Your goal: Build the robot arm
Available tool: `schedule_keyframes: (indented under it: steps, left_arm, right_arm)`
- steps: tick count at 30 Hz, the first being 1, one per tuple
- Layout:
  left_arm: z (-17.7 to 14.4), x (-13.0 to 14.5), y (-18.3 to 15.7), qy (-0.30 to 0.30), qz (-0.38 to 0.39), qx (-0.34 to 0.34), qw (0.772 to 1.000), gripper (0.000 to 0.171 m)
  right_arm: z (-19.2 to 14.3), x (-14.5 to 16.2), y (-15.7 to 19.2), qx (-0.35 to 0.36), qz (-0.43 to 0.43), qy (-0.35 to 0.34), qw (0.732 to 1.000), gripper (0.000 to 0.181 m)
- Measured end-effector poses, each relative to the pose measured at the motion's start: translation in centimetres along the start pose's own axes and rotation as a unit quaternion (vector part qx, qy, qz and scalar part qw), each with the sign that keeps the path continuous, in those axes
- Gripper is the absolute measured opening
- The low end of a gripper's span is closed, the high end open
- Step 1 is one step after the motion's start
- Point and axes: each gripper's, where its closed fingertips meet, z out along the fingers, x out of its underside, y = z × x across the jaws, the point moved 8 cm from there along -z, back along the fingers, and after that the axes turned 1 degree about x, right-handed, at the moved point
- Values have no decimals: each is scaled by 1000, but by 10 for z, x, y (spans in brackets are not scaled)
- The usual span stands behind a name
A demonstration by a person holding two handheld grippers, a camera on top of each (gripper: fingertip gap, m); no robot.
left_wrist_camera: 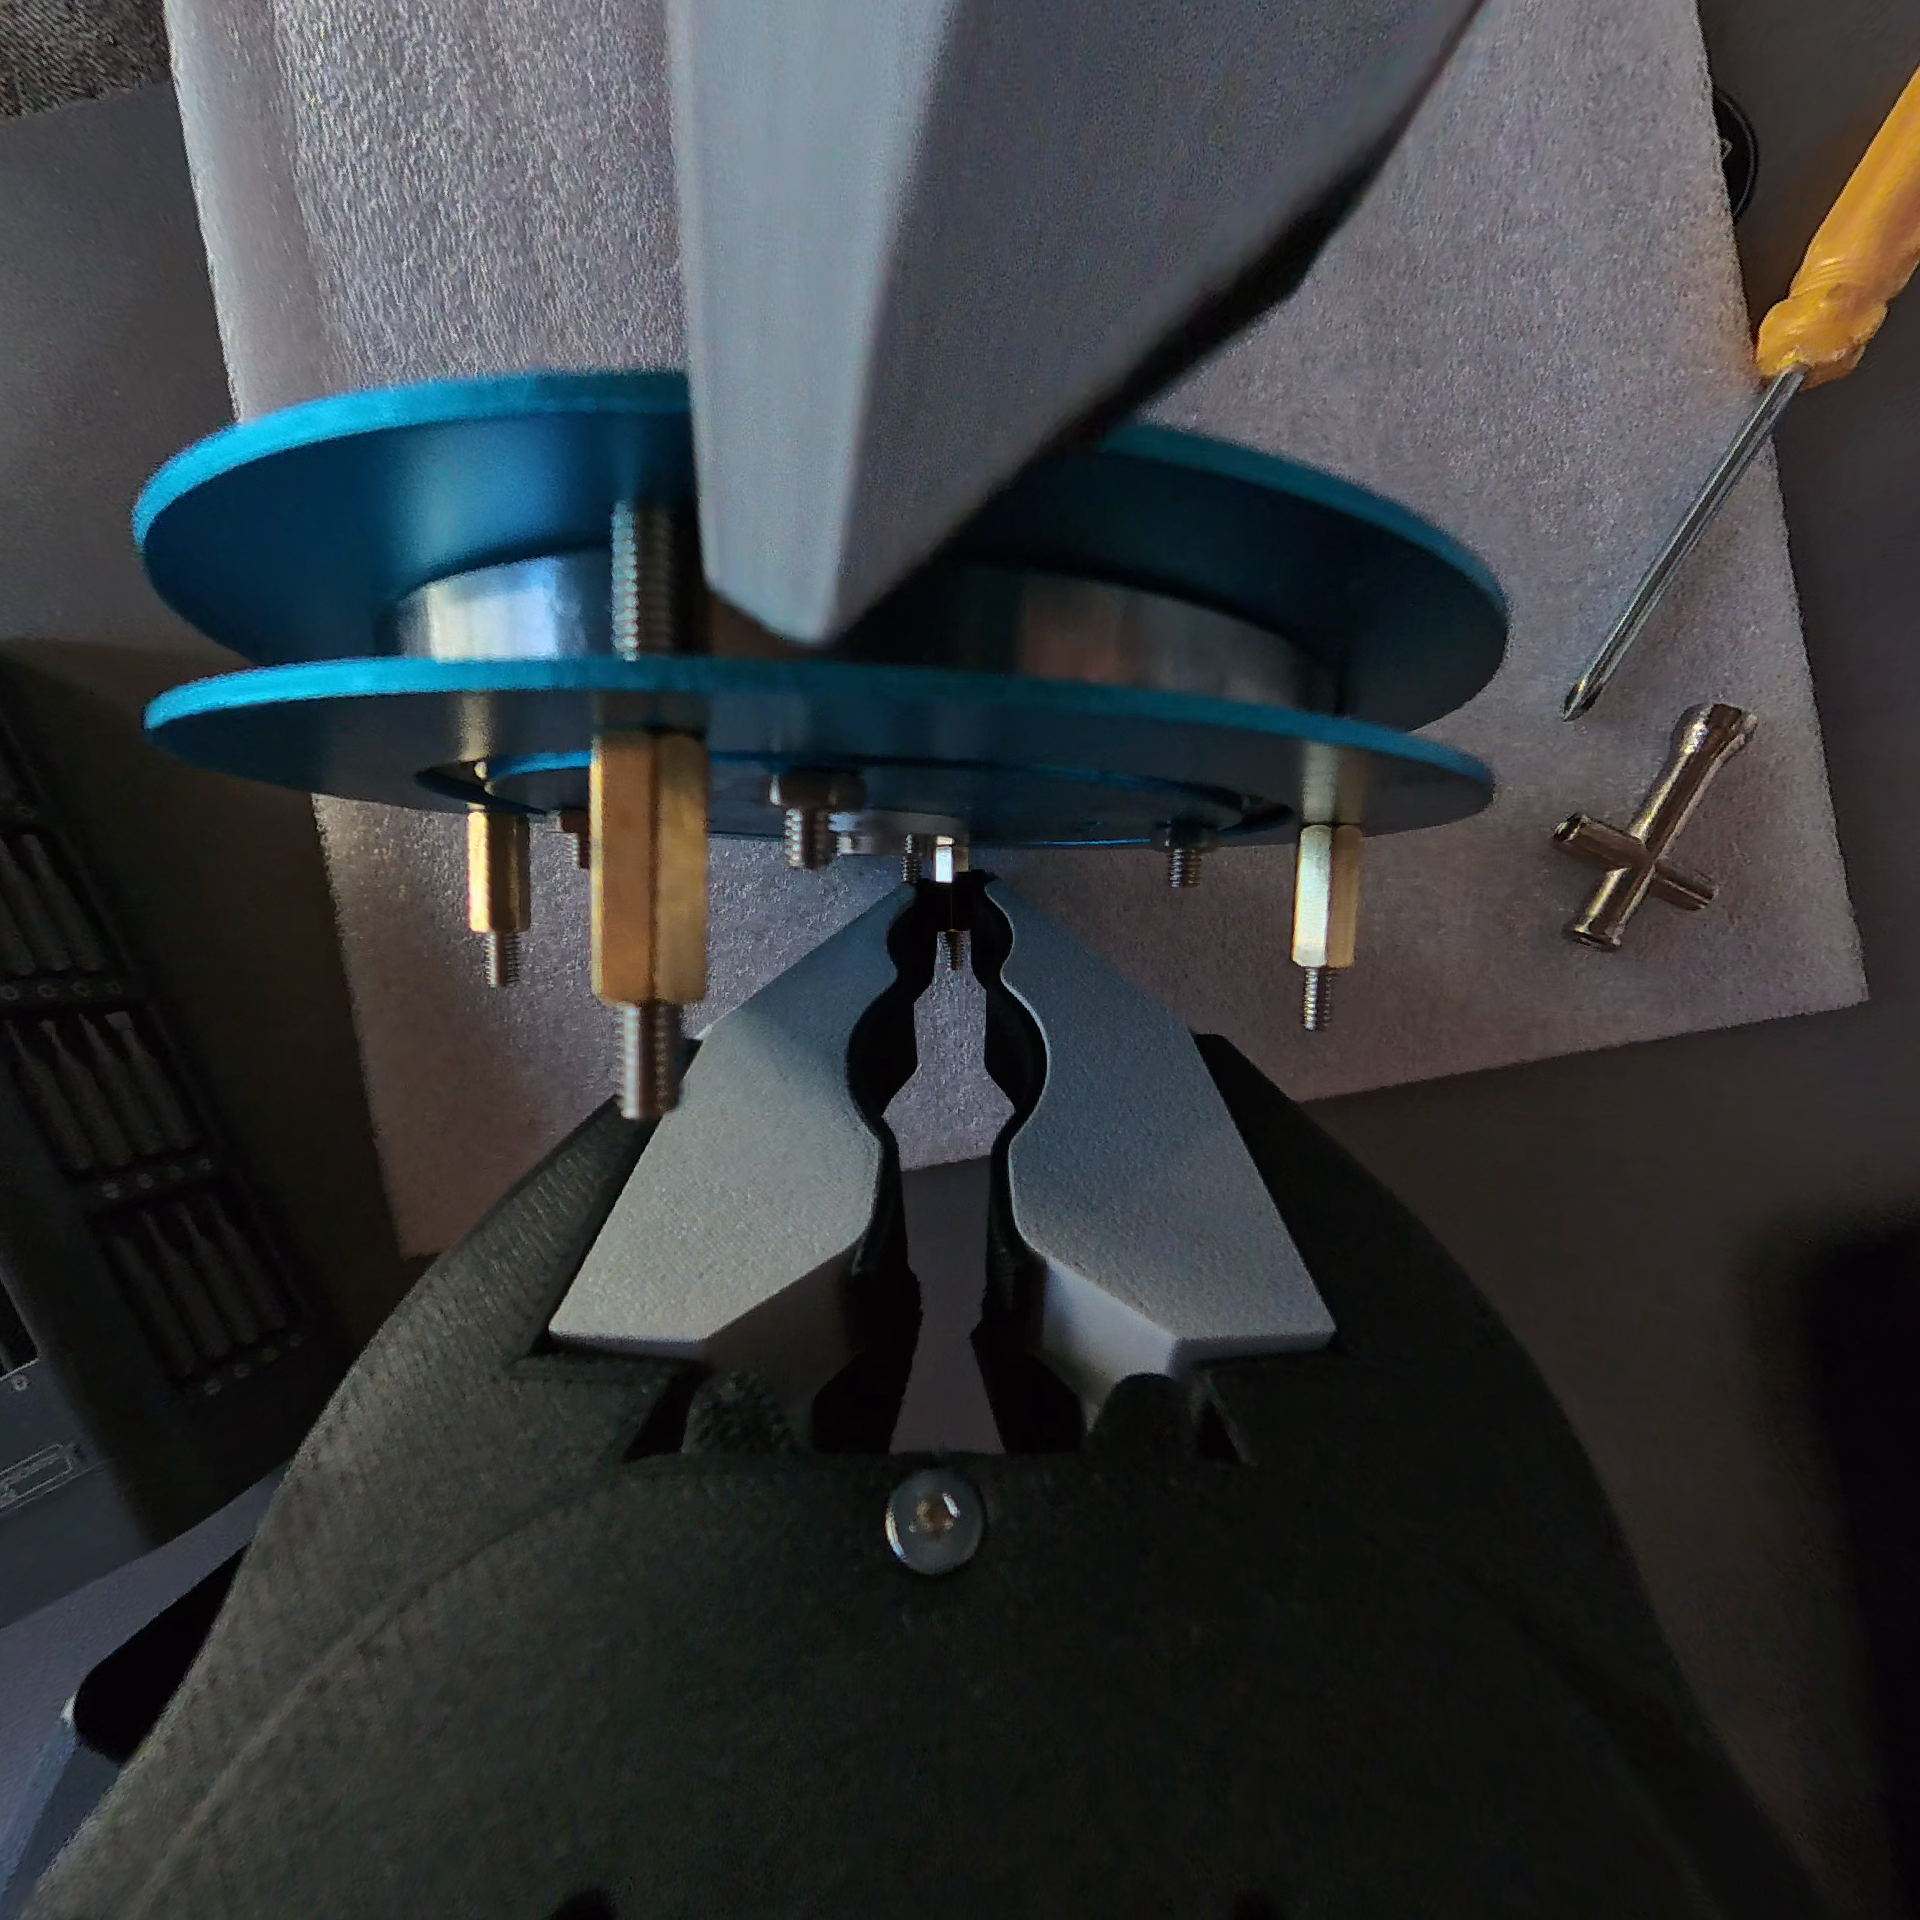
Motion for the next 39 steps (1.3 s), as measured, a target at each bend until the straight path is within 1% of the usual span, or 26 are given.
schedule_keyframes:
  steps: [1,2,5,6,9,10,14,17,19,22,27,29,30,32,34,35,36,38,39]
  left_arm:
    - [0,0,0,0,3,-2,1000,4]
    - [0,0,0,0,5,-2,1000,4]
    - [-4,0,-1,13,3,-7,1000,7]
    - [-6,0,0,23,5,-13,1000,11]
    - [-17,9,0,61,6,-23,998,26]
    - [-21,11,0,71,3,-28,997,27]
    - [-43,11,0,63,-15,-57,996,24]
    - [-55,7,-7,44,-37,-63,996,16]
    - [-53,5,-11,34,-38,-60,997,10]
    - [-38,6,-7,50,-34,-60,996,8]
    - [-13,4,1,50,-68,1,996,10]
    - [-12,2,2,43,-84,5,996,6]
    - [-16,0,2,31,-96,-1,995,4]
    - [-33,-1,3,-11,-120,-36,992,4]
    - [-56,-1,0,-73,-149,-78,983,4]
    - [-67,-2,-3,-105,-165,-96,976,8]
    - [-77,-3,-7,-138,-185,-108,967,17]
    - [-87,-9,-21,-193,-235,-99,948,59]
    - [-89,-14,-29,-217,-256,-90,938,67]
  right_arm:
    - [1,0,-1,1,-7,6,1000,38]
    - [1,1,-2,-1,-13,11,1000,34]
    - [-3,3,-6,0,-18,13,1000,15]
    - [-5,3,-6,2,-17,11,1000,12]
    - [-4,6,-4,15,-13,13,1000,12]
    - [-3,7,-4,19,-14,14,1000,12]
    - [-5,10,-1,28,-8,14,999,12]
    - [-8,11,4,41,-6,12,999,12]
    - [-9,12,7,51,-5,10,999,12]
    - [-8,12,8,62,-1,6,998,12]
    - [-6,10,6,66,-8,9,998,12]
    - [-4,9,5,68,-10,6,998,13]
    - [-4,9,4,69,-10,3,998,13]
    - [-3,8,4,72,-12,-4,997,13]
    - [-2,7,3,75,-14,-9,997,14]
    - [-1,6,3,76,-14,-11,997,13]
    - [-1,5,3,78,-12,-15,997,14]
    - [1,4,1,83,-5,-23,996,14]
    - [1,4,1,85,-2,-24,996,14]
